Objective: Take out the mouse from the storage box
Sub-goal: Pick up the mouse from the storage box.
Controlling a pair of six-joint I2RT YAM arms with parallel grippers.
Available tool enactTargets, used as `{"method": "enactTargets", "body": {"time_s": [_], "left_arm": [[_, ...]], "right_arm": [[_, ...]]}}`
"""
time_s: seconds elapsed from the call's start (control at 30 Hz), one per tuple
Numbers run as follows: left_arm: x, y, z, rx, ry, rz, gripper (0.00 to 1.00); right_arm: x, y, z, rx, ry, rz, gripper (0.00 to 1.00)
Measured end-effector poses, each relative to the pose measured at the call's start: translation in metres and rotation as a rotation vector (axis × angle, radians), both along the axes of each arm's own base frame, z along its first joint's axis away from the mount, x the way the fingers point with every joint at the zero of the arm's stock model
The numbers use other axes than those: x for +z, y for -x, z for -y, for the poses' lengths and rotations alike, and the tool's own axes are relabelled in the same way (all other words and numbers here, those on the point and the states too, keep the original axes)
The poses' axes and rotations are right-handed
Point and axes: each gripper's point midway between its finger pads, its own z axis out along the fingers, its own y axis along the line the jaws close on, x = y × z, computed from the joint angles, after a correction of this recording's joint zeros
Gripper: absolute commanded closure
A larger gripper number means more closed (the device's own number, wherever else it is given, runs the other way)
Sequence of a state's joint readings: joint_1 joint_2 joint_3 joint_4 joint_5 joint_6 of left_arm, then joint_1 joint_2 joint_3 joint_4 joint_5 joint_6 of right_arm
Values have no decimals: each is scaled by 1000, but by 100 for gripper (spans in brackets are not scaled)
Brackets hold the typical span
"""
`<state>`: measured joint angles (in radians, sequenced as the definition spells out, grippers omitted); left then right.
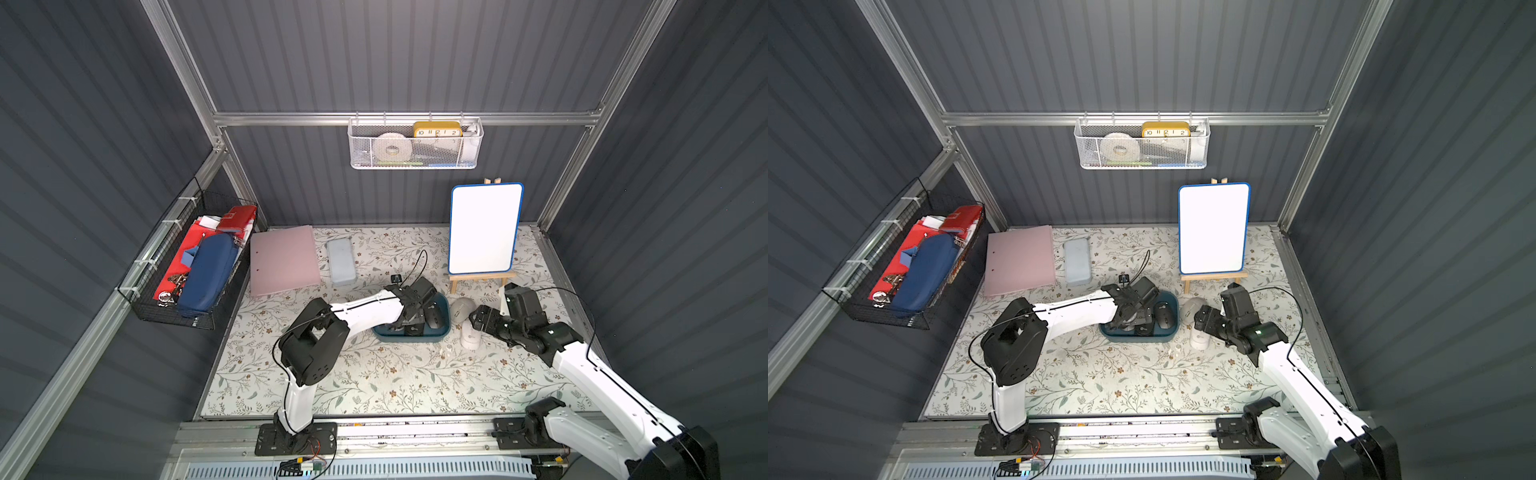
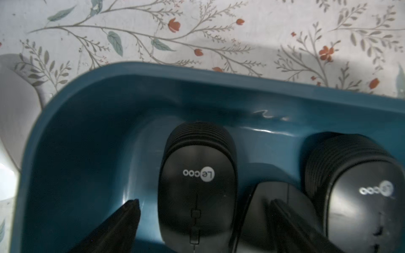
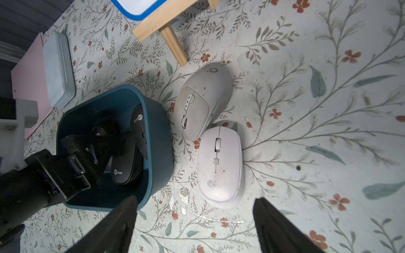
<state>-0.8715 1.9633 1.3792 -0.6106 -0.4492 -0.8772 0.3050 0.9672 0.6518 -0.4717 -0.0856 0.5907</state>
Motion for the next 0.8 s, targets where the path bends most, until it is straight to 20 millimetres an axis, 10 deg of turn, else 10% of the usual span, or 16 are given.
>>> {"method": "enactTargets", "body": {"time_s": [0.8], "left_arm": [[-15,-12,-1,11,21,-19,41]], "right_arm": [[-7,3,-3,3,-1,-23,14]]}}
